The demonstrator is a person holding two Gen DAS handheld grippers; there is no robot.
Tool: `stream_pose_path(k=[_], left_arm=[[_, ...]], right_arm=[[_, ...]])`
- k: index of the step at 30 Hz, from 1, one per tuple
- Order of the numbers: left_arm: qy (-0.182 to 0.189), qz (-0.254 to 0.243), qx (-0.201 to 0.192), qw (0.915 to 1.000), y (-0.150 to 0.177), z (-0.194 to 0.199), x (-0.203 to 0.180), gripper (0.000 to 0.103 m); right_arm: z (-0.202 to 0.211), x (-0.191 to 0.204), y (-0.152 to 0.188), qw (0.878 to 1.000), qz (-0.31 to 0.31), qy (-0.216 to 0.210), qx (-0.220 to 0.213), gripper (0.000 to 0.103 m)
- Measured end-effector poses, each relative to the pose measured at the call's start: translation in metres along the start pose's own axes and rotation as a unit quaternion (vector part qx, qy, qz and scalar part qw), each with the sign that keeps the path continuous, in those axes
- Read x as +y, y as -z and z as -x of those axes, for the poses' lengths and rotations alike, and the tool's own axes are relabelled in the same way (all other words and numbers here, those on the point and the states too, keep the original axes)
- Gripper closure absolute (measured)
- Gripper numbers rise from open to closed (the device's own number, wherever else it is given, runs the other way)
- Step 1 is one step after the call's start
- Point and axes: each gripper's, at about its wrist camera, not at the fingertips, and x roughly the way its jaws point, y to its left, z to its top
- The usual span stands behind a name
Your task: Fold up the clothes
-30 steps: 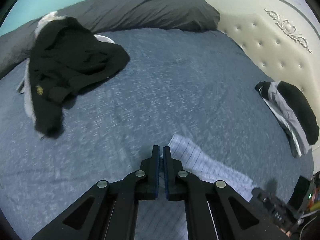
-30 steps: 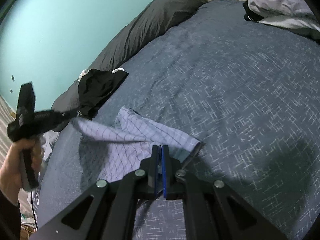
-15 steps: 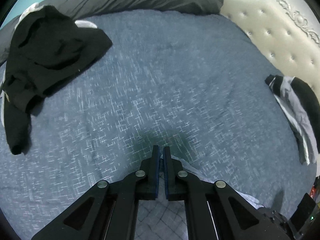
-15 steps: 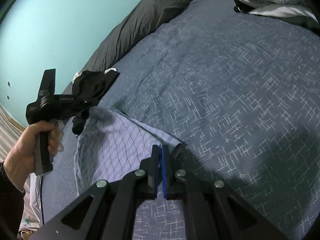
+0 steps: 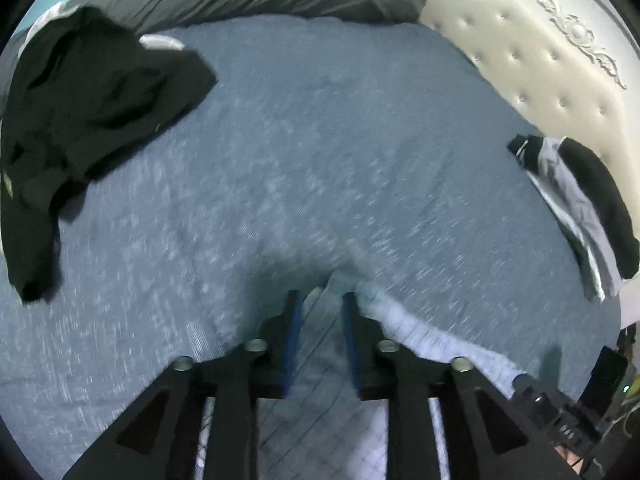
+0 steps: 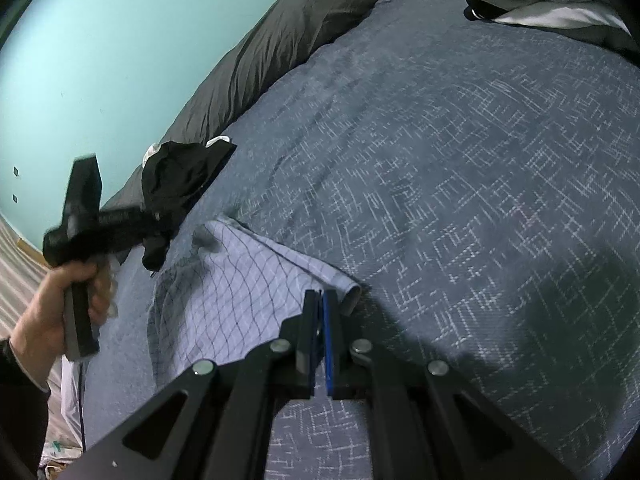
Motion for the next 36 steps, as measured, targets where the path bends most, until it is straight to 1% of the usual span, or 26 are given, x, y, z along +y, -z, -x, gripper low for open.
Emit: stream_pose_path(k=[3,11,13,15,18,21,24,27,29,30,31,32,35,36], left_arm=[[0.01,0.018,0.001,0.9998,0.006,-0.005,0.009,0.071],[0.014,0.019,0.005,0.9997,-0.002,-0.02,0.006,0.072],[0.016,0.021,0.005,0.9996,-0.001,-0.022,0.006,0.076],[0.018,0.02,0.003,0.9996,0.001,-0.023,0.006,0.088],[0.018,0.016,-0.013,0.9996,0.0,-0.015,0.003,0.092],[0.02,0.015,-0.03,0.9992,-0.003,-0.006,0.001,0.093],[0.022,0.01,-0.045,0.9987,-0.009,0.003,-0.002,0.093],[0.018,0.003,-0.032,0.9993,-0.012,-0.006,-0.007,0.093],[0.008,0.0,-0.024,0.9997,-0.014,-0.016,-0.009,0.093],[0.004,0.0,-0.021,0.9998,-0.013,-0.02,-0.009,0.09],[0.001,0.005,-0.018,0.9998,-0.013,-0.025,-0.008,0.09],[-0.002,0.009,-0.014,0.9998,-0.012,-0.029,-0.007,0.084],[0.0,0.012,-0.017,0.9998,-0.011,-0.023,-0.001,0.08],[0.001,0.01,-0.02,0.9997,-0.011,-0.019,0.001,0.075]], right_arm=[[0.001,0.0,0.0,1.0,-0.001,0.0,-0.001,0.101],[-0.002,0.0,0.0,1.0,-0.003,0.0,0.003,0.101],[-0.002,-0.002,-0.001,1.0,-0.005,-0.001,0.003,0.101],[-0.002,-0.002,-0.001,1.0,-0.007,-0.002,0.003,0.101],[-0.002,-0.002,0.0,1.0,-0.006,-0.003,0.002,0.101],[0.0,-0.002,0.0,1.0,-0.005,-0.004,-0.002,0.101],[0.003,0.0,0.0,1.0,-0.003,-0.005,-0.007,0.101],[0.002,-0.002,0.001,1.0,-0.006,-0.002,-0.007,0.101],[0.001,-0.005,0.001,1.0,-0.012,0.001,-0.005,0.101],[0.001,-0.006,0.001,1.0,-0.014,0.002,-0.005,0.101],[0.002,-0.006,0.001,1.0,-0.014,0.002,-0.005,0.101],[0.002,-0.007,0.0,1.0,-0.014,0.003,-0.006,0.101],[0.002,-0.008,0.001,1.0,-0.015,0.003,-0.004,0.101],[0.001,-0.008,0.0,1.0,-0.017,0.003,-0.003,0.101]])
